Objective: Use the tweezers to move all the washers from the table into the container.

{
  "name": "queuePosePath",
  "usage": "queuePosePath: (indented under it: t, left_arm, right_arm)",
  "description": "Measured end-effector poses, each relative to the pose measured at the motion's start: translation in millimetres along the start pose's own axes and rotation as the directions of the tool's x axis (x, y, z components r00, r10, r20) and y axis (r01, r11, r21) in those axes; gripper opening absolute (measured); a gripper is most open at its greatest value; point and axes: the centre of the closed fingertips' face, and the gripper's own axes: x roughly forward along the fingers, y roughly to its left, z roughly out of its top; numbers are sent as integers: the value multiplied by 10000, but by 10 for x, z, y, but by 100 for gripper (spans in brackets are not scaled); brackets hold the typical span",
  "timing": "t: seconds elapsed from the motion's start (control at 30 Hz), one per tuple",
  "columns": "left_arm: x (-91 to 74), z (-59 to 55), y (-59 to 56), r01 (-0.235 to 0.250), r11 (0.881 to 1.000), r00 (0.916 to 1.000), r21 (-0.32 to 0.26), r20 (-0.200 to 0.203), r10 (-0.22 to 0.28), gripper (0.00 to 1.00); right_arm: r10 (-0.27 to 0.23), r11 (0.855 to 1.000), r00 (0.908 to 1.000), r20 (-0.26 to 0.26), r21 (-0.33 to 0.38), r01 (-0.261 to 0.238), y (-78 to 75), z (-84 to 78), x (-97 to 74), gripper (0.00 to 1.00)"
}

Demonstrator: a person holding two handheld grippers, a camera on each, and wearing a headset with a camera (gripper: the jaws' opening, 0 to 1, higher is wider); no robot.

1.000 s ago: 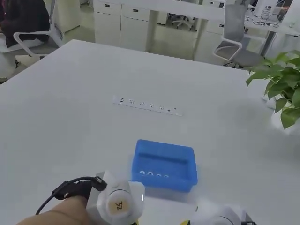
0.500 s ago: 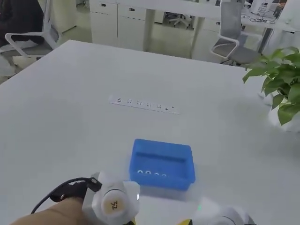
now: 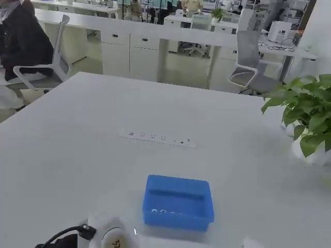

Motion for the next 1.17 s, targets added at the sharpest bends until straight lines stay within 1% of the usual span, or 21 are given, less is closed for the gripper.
queuePosePath:
  t: [0.03, 0.1, 0.17, 0.27, 0.33, 0.37, 0.43, 0.53, 0.57, 0.67, 0.73, 0.77, 0.8, 0.83, 0.9, 0.97, 1.0, 1.03, 1.07, 1.13, 1.17]
  left_arm:
    - [-47, 3, 10, -237, 9995, 9995, -223, 191, 241, 42]
    - [-106, -9, -36, -132, 9975, 9994, -693, 315, 154, 44]
    - [-179, -3, -32, -375, 9917, 9972, -1234, 600, 451, 51]
    - [-328, 11, -38, -840, 9764, 9893, -1990, 1005, 1056, 55]
    - [-421, -9, -21, -1224, 9532, 9825, -2765, 1022, 1558, 64]
    - [-459, -2, -23, -1272, 9485, 9796, -2901, 1135, 1660, 66]
    - [-572, 6, 4, -1604, 9299, 9660, -3311, 1408, 2167, 68]
    - [-724, 4, -13, -1624, 9080, 9548, -3863, 1708, 2434, 75]
    - [-773, 13, 13, -1755, 8972, 9457, -4053, 1839, 2680, 77]
    - [-952, 32, 67, -2114, 8631, 9147, -4587, 2182, 3401, 82]
    - [-1082, 50, 99, -2361, 8355, 8880, -4962, 2391, 3929, 86]
    - [-1165, 68, 125, -2530, 8180, 8675, -5166, 2531, 4282, 87]
    - [-1221, 83, 137, -2602, 8066, 8546, -5308, 2621, 4482, 88]
    - [-1307, 108, 168, -2728, 7847, 8305, -5566, 2755, 4841, 90]
    - [-1450, 157, 205, -2800, 7543, 7906, -5939, 3030, 5321, 94]
    - [-1586, 181, 264, -3023, 7188, 7417, -6261, 3192, 5900, 98]
    - [-1658, 190, 283, -3072, 7023, 7169, -6422, 3291, 6146, 99]
    - [-1696, 171, 298, -3153, 6861, 7032, -6556, 3241, 6329, 99]
    - [-1740, 139, 325, -3348, 6642, 6816, -6684, 3148, 6605, 99]
    - [-1763, 66, 338, -3630, 6420, 6695, -6753, 2901, 6838, 99]
    - [-1768, 53, 342, -3679, 6369, 6663, -6775, 2857, 6887, 99]
  right_arm:
    - [28, 9999, 10000, 5, 143, -28, -5, 0, -24, 36]
    - [-319, 9965, 9992, 240, 782, 300, -52, 37, -86, 43]
    - [-429, 9939, 9978, 500, 1039, 375, -73, 81, -154, 47]
    - [-645, 9900, 9946, 811, 1308, 535, -68, 149, -266, 51]
    - [-891, 9806, 9881, 1256, 1847, 650, -54, 230, -362, 53]
    - [-939, 9795, 9857, 1403, 1904, 662, -36, 254, -421, 53]
    - [-1181, 9758, 9793, 1642, 2018, 838, -24, 293, -505, 56]
    - [-1483, 9706, 9683, 2009, 2175, 1035, 28, 354, -677, 61]
    - [-1549, 9692, 9659, 2075, 2214, 1079, 38, 365, -717, 63]
    - [-1887, 9630, 9527, 2383, 2351, 1319, 38, 412, -860, 70]
    - [-2051, 9581, 9452, 2542, 2492, 1409, 27, 432, -923, 73]
    - [-2188, 9539, 9380, 2690, 2614, 1476, 17, 446, -970, 75]
    - [-2264, 9507, 9334, 2784, 2715, 1496, 14, 457, -1001, 77]
    - [-2375, 9456, 9271, 2900, 2876, 1522, 8, 466, -1041, 79]
    - [-2580, 9364, 9151, 3100, 3136, 1578, -13, 481, -1105, 84]
    - [-2665, 9318, 9090, 3206, 3268, 1579, -33, 479, -1144, 87]
    - [-2811, 9257, 9007, 3313, 3412, 1634, -60, 480, -1171, 88]
    - [-2932, 9216, 8936, 3398, 3490, 1697, -81, 482, -1190, 90]
    - [-3060, 9166, 8879, 3436, 3584, 1772, -104, 471, -1204, 92]
    - [-3209, 9088, 8837, 3408, 3736, 1860, -141, 443, -1208, 96]
    - [-3300, 9041, 8795, 3429, 3826, 1900, -159, 434, -1214, 98]
